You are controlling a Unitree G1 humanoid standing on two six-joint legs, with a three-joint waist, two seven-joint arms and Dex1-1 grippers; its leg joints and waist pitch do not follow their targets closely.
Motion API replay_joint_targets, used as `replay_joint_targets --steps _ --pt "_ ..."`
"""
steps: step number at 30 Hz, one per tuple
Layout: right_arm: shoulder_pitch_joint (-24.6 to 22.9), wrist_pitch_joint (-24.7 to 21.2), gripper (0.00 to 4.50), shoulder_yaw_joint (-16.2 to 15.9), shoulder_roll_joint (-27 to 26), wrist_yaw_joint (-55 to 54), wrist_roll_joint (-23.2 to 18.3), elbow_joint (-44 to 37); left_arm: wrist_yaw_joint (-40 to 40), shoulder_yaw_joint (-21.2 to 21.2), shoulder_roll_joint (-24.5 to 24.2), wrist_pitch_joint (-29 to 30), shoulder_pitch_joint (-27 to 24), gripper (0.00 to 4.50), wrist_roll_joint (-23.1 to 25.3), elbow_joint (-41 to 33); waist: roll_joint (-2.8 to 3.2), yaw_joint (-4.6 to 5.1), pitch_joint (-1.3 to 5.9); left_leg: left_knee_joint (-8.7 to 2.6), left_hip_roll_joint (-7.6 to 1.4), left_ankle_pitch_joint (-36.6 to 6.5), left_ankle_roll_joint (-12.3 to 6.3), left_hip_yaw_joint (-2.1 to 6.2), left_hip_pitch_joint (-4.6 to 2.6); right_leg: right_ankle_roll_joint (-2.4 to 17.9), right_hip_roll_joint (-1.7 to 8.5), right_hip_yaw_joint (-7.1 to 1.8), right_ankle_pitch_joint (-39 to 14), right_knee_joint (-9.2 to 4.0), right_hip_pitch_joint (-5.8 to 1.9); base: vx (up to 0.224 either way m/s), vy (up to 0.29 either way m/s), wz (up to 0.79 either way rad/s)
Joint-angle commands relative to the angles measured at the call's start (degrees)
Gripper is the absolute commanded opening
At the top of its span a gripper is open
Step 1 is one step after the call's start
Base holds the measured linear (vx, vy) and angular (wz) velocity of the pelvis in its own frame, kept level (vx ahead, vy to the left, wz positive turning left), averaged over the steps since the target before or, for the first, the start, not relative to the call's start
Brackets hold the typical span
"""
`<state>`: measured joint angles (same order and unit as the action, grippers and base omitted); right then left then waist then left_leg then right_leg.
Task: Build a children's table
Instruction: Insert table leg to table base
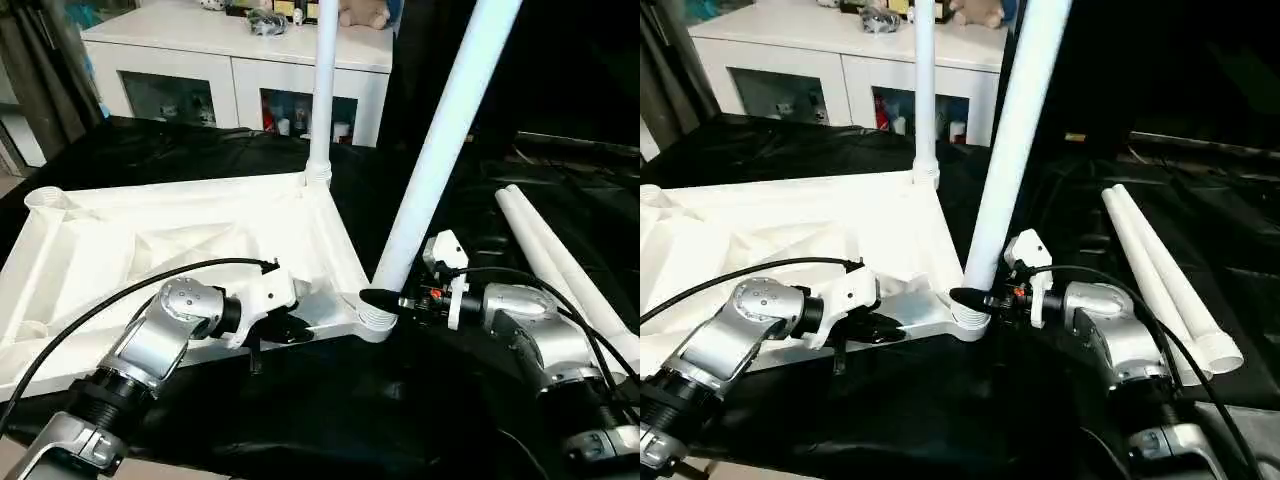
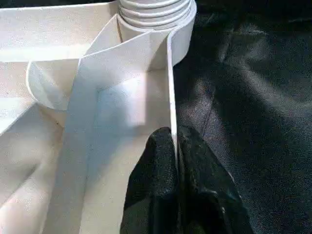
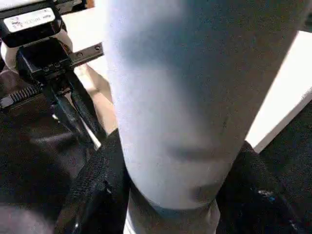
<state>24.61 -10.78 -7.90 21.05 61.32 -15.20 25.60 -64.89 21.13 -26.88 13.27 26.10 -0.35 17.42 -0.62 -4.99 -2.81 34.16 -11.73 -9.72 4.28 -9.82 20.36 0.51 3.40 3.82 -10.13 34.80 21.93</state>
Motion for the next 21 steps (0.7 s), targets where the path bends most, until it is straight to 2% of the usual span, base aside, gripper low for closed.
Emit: replay_joint_targets --steps 1,2,3,4,5,6,7,8,9,10,11,12,13,14,15,16,17,18,19,20,21 --pt "-2.5 -2.3 1.91 -2.7 -0.1 -2.9 4.5 6.8 0.5 -0.5 0.4 -1.0 2.4 0.0 0.1 -0.4 0.42 0.65 2.46 -4.61 -1.29 -26.3 1.04 1.12 -1.49 5.9 4.55 -2.01 -35.1 -6.78 -0.26 0.0 0.0 0.0" --pt "-2.1 -1.7 1.91 -2.3 -0.7 -4.7 4.9 7.9 1.2 -0.8 0.7 -0.8 2.6 0.0 0.1 0.0 0.38 0.75 2.35 -4.48 -1.19 -27.5 1.27 1.18 -1.78 5.3 4.58 -1.8 -37.1 -7.1 -0.03 0.0 0.0 0.0" --pt "-0.1 -1.3 1.91 -0.4 -2.4 -12.1 6.0 11.7 3.3 -1.9 1.8 0.4 3.2 0.0 -0.2 0.8 0.42 0.86 2.21 -4.36 -1.06 -28.4 1.33 1.22 -1.98 4.9 4.57 -1.58 -38.6 -7.41 0.18 0.0 0.0 0.0" --pt "0.8 -1.2 1.91 0.2 -3.1 -15.1 6.5 13.5 4.2 -2.4 2.4 1.0 3.5 0.0 -0.4 1.1 0.61 1.52 1.77 -3.91 -0.71 -31.3 2.02 1.41 -2.67 3.5 4.37 -0.46 -42.5 -8.33 0.82 -0.066 0.005 -0.07" --pt "1.8 -1.1 1.91 0.9 -3.8 -18.3 7.0 15.5 5.3 -3.1 3.2 2.6 3.9 0.0 -0.8 1.1 0.87 2.41 1.7 -3.72 -0.56 -34.6 2.33 1.89 -3.44 1.4 4.07 1.38 -44.8 -9.45 0.67 -0.066 0.005 -0.07" --pt "2.8 -1.0 1.91 1.5 -4.5 -20.9 7.3 17.1 6.5 -3.6 4.0 4.0 4.4 0.0 -1.1 1.1 1.39 3.49 1.84 -4.23 -1.13 -37.5 2.26 2.53 -3.23 0.9 4.01 3.27 -41.7 -9.68 -0.69 -0.067 0.028 -0.12" --pt "3.9 -0.9 1.91 2.2 -5.3 -23.6 7.4 19.0 7.8 -4.1 4.9 5.4 4.9 0.0 -1.2 1.2 2.38 3.67 1.76 -5.3 -1.97 -40.7 2.54 3.19 -2.71 1.4 3.86 3.99 -38.2 -8.79 -1.75 -0.042 0.062 -0.18" --pt "4.4 -0.9 1.91 2.6 -5.8 -24.9 7.4 19.8 8.5 -4.4 5.3 6.2 5.2 0.0 -1.3 1.3 3.21 3.5 2.02 -9.61 -4.57 -48.1 3.2 4.72 1.53 3.8 3.46 2.77 -22.0 0.66 -6.42 -0.042 0.062 -0.18" --pt "6.0 -0.7 1.91 3.3 -7.0 -28.3 7.4 22.0 10.9 -5.1 6.8 8.4 6.0 0.0 -1.3 1.8 4.35 2.24 1.8 -12.07 -4.57 -52.6 3.86 3.75 2.98 5.0 2.53 3.01 -14.3 3.46 -7.12 -0.095 0.047 -0.1" --pt "7.0 -0.5 1.91 3.7 -7.8 -30.5 7.4 23.3 12.6 -5.7 7.8 9.9 6.6 0.0 -1.3 2.2 3.41 1.75 1.8 -12.27 -4.06 -52.8 3.08 2.68 2.4 4.4 2.09 2.27 -10.2 4.06 -5.8 -0.056 -0.035 -0.01" --pt "10.1 -0.1 1.91 4.7 -10.2 -37.6 7.6 27.6 18.5 -7.4 11.2 14.7 8.6 0.0 -1.1 4.1 -0.97 2.74 2.32 -5.4 -0.44 -39.9 4.73 1.76 -2.59 4.8 5.58 -1.6 -36.7 -3.59 -0.2 -0.056 -0.035 -0.01" --pt "11.7 0.1 1.91 5.2 -11.3 -41.3 7.7 29.7 21.6 -8.0 12.9 16.5 9.6 0.0 -0.6 5.6 -0.25 2.42 0.98 0.79 1.2 -34.0 4.89 1.98 -5.51 3.8 8.86 0.02 -54.4 -9.37 3.25 -0.011 -0.063 -0.19" --pt "11.7 0.1 1.91 5.2 -11.3 -41.3 7.7 29.7 21.6 -8.0 12.9 16.5 9.6 0.0 -0.6 5.6 -1.35 2.64 1.75 3.94 1.17 -17.8 2.15 2.57 -2.51 0.9 11.72 0.35 -62.3 -10.12 0.23 -0.003 0.02 -0.44" --pt "12.6 0.3 1.91 5.5 -12.0 -43.7 7.7 31.0 23.7 -8.2 13.9 17.3 10.3 0.0 0.0 6.8 0.03 1.63 2.72 -1.29 -0.08 -12.1 1.94 2.96 2.2 0.8 9.8 0.93 -49.5 -7.12 -4.76 -0.003 0.02 -0.44" --pt "14.6 1.2 1.91 5.8 -13.8 -48.2 8.2 33.9 28.5 -7.5 15.7 17.1 11.7 0.0 2.5 9.4 1.53 2.09 2.95 -3.8 -1.42 -16.7 3.38 3.75 1.83 2.8 6.75 2.09 -33.9 -5.49 -3.73 0.045 0.056 -0.36" --pt "15.9 1.9 1.91 5.8 -15.0 -50.7 8.3 35.8 31.5 -7.5 17.2 17.4 12.5 0.0 3.6 11.0 1.94 2.43 2.97 -4.18 -1.59 -19.7 3.98 4.04 1.47 4.2 6.29 2.21 -28.9 -4.98 -3.4 0.0 0.0 0.0" --pt "16.2 2.1 1.91 5.8 -15.4 -51.5 8.3 36.4 32.3 -7.6 17.7 17.5 12.7 0.0 3.7 11.5 2.09 2.54 2.93 -4.33 -1.59 -24.1 4.45 3.82 0.49 7.0 6.04 1.81 -23.8 -5.05 -2.61 0.0 0.0 0.0" --pt "16.9 2.4 1.91 6.0 -16.1 -52.5 8.1 37.2 33.6 -8.1 18.7 17.9 13.0 0.0 3.4 12.0 1.69 2.66 2.87 -4.34 -1.5 -25.3 4.2 3.62 0.2 7.7 6.19 1.71 -23.7 -5.27 -2.48 0.0 0.0 0.0" --pt "17.0 2.3 1.91 6.1 -16.3 -52.6 8.0 37.3 33.9 -8.1 18.9 18.0 13.1 0.0 3.4 12.0 1.46 2.73 2.56 -4.17 -1.25 -27.6 3.4 3.24 -0.37 7.8 6.19 1.73 -26.9 -5.8 -2.01 0.0 0.0 0.0" --pt "17.8 2.4 1.91 6.6 -17.5 -53.7 7.6 38.4 35.4 -8.4 19.9 18.6 13.4 0.0 3.4 12.3 1.48 2.89 2.37 -4.06 -1.15 -28.9 2.9 3.05 -0.6 6.9 6.38 1.87 -30.3 -6.42 -1.8 0.0 0.0 0.0" --pt "18.6 2.5 1.91 6.7 -18.5 -54.1 7.9 39.5 36.3 -8.4 20.6 19.3 13.5 0.0 3.5 12.1 0.78 2.79 2.49 -4.16 -1.25 -28.1 2.43 3.17 -0.34 5.9 6.59 2.09 -32.2 -6.42 -2.08 0.0 0.0 0.0"
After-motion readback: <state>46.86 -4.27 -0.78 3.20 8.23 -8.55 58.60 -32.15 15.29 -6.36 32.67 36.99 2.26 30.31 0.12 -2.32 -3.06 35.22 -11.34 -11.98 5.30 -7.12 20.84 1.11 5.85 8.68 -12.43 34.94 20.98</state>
